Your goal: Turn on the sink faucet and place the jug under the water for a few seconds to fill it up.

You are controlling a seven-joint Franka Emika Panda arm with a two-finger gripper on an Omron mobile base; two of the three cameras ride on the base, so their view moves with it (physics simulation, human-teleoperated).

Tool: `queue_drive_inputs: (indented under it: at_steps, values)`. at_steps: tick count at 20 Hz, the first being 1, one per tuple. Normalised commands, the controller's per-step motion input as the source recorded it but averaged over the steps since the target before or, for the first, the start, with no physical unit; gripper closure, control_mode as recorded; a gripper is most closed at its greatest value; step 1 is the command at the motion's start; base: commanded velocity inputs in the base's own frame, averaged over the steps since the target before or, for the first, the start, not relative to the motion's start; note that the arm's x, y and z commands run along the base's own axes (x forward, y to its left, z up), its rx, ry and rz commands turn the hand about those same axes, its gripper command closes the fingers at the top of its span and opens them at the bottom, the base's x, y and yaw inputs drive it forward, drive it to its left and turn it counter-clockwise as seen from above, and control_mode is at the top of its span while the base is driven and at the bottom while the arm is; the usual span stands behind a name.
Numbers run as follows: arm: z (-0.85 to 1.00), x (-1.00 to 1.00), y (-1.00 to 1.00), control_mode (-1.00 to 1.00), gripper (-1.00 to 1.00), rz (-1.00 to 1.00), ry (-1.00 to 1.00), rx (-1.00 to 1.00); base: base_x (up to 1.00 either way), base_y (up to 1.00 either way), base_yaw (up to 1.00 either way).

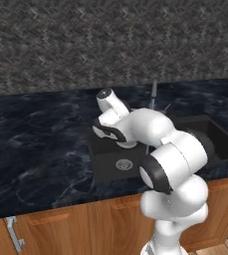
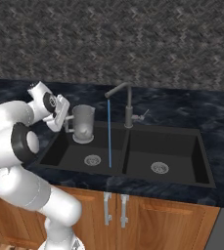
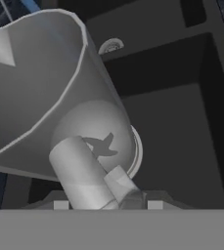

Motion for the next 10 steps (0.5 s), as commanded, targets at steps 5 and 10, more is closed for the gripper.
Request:
queue_drive_inputs:
  at_steps: [5, 10]
  values:
    - [-0.03, 0.43, -0.29, -1.0, 1.0, -0.12, 0.0, 0.0, 0.0, 0.0, 0.0]
    - [-0.16, 0.43, -0.25, -1.0, 1.0, -0.11, 0.02, 0.0, 0.0, 0.0, 0.0]
